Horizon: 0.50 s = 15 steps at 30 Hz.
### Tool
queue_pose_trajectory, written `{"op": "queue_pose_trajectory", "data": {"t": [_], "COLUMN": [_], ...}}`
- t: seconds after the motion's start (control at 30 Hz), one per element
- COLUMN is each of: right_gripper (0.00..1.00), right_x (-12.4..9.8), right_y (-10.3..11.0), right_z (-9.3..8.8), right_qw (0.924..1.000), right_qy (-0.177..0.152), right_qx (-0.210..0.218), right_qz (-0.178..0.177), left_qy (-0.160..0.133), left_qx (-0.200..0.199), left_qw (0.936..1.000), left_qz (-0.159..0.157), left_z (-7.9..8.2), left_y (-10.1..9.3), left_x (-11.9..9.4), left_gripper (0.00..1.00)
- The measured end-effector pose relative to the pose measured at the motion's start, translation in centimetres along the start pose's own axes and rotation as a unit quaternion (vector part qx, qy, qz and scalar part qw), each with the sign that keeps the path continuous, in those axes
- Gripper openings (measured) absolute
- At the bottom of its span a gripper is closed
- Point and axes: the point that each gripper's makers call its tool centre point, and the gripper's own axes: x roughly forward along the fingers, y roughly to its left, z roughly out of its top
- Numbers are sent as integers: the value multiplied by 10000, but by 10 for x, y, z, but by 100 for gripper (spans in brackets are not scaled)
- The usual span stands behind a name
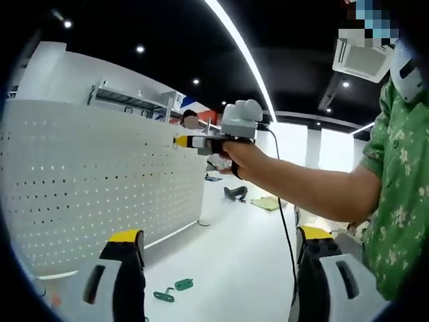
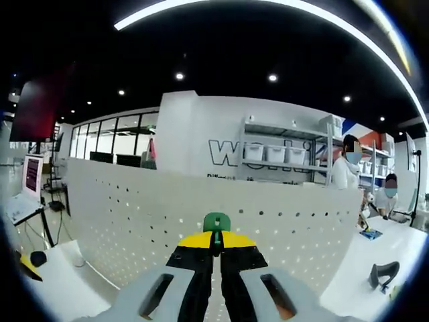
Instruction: Insert the hook assembly into the mounting plate slot until the hook locks in place.
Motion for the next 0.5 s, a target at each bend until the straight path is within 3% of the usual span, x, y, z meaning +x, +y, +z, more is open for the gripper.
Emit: {"op": "queue_pose_trajectory", "data": {"t": [0.5], "right_gripper": [1], "right_x": [14], "right_y": [-14], "right_z": [4], "right_qw": [9999], "right_qy": [-11], "right_qx": [-86], "right_qz": [-139], "left_qy": [12], "left_qx": [-60], "left_qw": [10000], "left_qz": [74], "left_z": [-4], "left_y": [7], "left_x": [-3], "left_gripper": [95]}}
